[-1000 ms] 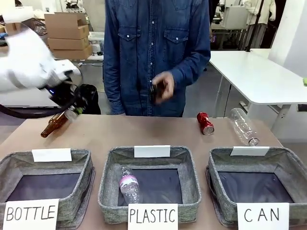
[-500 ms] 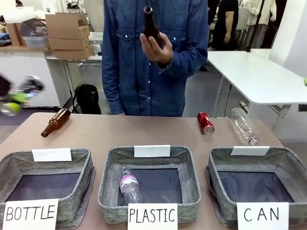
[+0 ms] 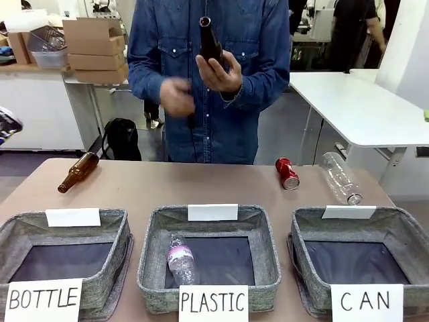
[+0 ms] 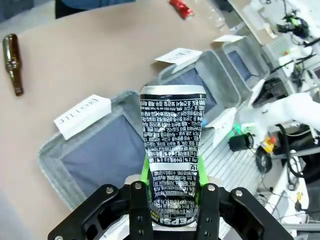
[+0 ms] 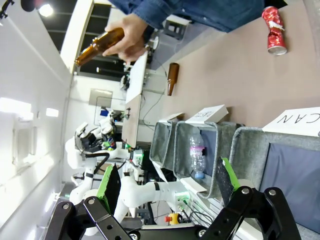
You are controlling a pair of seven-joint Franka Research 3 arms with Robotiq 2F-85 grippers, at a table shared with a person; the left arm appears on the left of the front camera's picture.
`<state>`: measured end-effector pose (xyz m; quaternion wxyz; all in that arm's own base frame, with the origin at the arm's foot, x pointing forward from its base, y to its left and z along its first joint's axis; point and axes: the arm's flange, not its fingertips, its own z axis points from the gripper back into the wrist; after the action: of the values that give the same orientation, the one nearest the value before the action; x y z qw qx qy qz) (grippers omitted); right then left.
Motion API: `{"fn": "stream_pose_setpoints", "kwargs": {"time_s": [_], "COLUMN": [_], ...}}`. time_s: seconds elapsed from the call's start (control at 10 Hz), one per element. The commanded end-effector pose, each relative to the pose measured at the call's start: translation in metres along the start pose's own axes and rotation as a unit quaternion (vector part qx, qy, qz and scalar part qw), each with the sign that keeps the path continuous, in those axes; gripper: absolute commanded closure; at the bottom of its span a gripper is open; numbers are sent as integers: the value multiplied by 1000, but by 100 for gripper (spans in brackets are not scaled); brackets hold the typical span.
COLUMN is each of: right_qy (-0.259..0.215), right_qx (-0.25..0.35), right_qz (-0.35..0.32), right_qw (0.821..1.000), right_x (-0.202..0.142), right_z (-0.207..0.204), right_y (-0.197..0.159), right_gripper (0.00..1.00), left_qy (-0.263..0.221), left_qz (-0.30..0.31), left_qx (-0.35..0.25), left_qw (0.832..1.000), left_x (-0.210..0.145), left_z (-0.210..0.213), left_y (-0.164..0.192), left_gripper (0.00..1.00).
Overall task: Sort the can waste into the basket.
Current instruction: Pick up the can waste from the table and place it in the right Fabric basket.
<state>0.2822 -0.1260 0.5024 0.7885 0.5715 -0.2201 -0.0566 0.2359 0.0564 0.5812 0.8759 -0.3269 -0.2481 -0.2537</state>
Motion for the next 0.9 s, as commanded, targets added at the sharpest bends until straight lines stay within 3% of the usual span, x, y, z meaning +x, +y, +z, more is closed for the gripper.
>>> {"fn": "stream_pose_setpoints", "kwargs": {"time_s": [0.0,0.1,0.2,0.3,0.4,0.6,0.7,0.8], "right_qy": [-6,-6,-6,-6,-6,-6,-6,-6], "right_qx": [12,12,12,12,12,12,12,12], "right_qz": [13,13,13,13,13,13,13,13], "right_qw": [1000,1000,1000,1000,1000,1000,1000,1000], "right_x": [2,2,2,2,2,2,2,2], "right_z": [-1,-1,-1,-1,-1,-1,-1,-1], "right_y": [0,0,0,0,0,0,0,0], "right_gripper": [0,0,0,0,0,0,0,0], "left_qy": [-5,37,40,26,43,12,-15,-65], "left_qz": [-8,-46,-72,-80,-77,-39,7,57], "left_qx": [-15,-51,-40,17,22,13,68,83], "left_qw": [1000,997,996,996,996,999,998,993], "left_x": [-9,2,14,23,22,-1,-25,-46], "left_z": [9,-17,-12,12,38,116,165,202], "left_y": [-8,-13,-17,-5,17,61,81,95], "left_gripper": [63,63,63,63,63,63,63,63]}}
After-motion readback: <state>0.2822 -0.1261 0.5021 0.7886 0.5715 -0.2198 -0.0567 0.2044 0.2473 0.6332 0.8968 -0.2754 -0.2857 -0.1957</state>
